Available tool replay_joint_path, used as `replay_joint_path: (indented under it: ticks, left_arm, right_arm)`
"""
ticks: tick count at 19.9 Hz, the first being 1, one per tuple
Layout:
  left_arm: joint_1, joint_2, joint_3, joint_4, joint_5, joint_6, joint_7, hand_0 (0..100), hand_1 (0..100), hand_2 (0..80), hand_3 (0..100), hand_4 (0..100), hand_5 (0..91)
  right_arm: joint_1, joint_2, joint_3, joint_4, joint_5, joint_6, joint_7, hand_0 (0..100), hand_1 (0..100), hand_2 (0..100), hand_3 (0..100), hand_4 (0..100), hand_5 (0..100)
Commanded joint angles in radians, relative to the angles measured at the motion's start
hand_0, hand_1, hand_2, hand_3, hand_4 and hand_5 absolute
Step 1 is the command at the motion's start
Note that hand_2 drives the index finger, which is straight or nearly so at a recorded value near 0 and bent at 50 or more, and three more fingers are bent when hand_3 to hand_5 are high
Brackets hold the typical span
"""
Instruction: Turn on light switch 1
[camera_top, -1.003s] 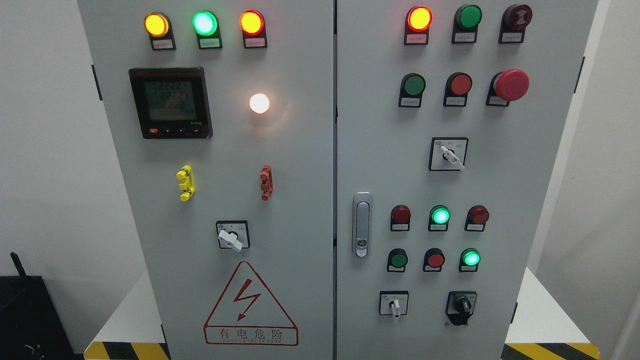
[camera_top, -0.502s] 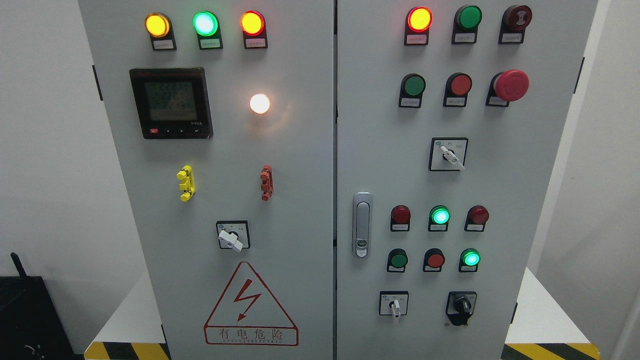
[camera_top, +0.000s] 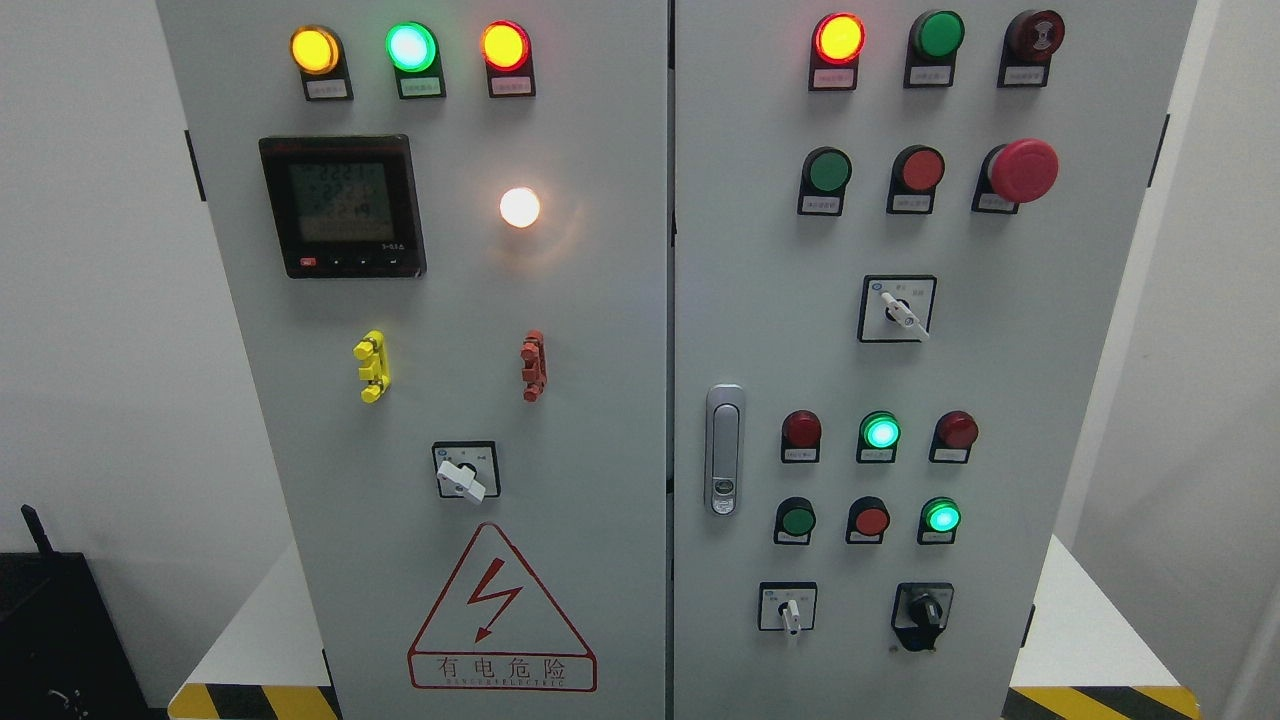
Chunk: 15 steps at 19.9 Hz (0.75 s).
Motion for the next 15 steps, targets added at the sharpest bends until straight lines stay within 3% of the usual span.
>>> replay_joint_path:
  ticks: [1,10,15]
  left_arm:
    - [-0.040,-0.050,-0.043,0.326,-0.009,0.006,0.018,11,0,0.0,0,0,0.0]
    - [-0.040,-0.072,-0.083,0.311,-0.002,-0.026,0.049,12,0,0.0,0,0,0.0]
    - [-0.040,-0.072,-0.083,0.311,-0.001,-0.034,0.040,12,0,0.0,0,0,0.0]
  right_arm:
    - [0.000,0.000,0.000,0.000,0.000,0.000,-0.001,31,0,0,0,0,0]
    - [0.000,0.000,0.000,0.000,0.000,0.000,-0.001,31,0,0,0,0,0]
    - [0.000,0.000,0.000,0.000,0.000,0.000,-0.001,31,0,0,0,0,0]
